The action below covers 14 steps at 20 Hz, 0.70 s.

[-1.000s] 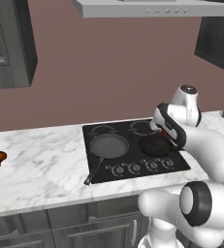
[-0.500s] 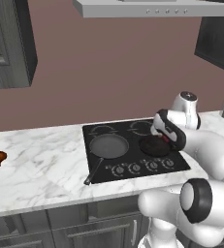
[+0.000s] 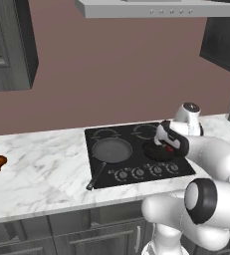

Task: Place both pans onto different burners. Then place the bell pepper and the chicken drumstick on different pans.

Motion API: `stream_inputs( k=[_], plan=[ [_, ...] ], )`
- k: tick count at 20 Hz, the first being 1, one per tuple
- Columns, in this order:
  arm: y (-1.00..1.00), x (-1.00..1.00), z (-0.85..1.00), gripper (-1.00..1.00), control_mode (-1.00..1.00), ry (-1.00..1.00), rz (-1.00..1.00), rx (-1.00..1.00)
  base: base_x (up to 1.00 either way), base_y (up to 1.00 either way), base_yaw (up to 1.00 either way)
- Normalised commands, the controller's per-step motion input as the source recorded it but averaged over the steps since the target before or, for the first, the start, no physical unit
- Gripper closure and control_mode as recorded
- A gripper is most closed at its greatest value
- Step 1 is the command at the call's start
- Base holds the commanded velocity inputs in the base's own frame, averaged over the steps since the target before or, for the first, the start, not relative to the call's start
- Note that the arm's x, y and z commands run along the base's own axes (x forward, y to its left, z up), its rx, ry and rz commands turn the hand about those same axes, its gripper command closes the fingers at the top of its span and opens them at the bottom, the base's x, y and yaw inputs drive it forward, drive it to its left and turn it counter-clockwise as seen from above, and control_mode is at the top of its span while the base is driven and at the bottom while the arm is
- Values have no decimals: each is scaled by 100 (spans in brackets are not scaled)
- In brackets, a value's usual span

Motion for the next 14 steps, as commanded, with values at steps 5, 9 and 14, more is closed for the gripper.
stream_inputs(
  k=[5, 9, 14],
  plan=[
    [0, 7, -25, 100, -100, 0, 0, 0, 0, 0, 0],
    [0, 6, -19, 100, -100, 0, 0, 0, 0, 0, 0],
    [0, 9, -18, 100, -100, 0, 0, 0, 0, 0, 0]
  ],
)
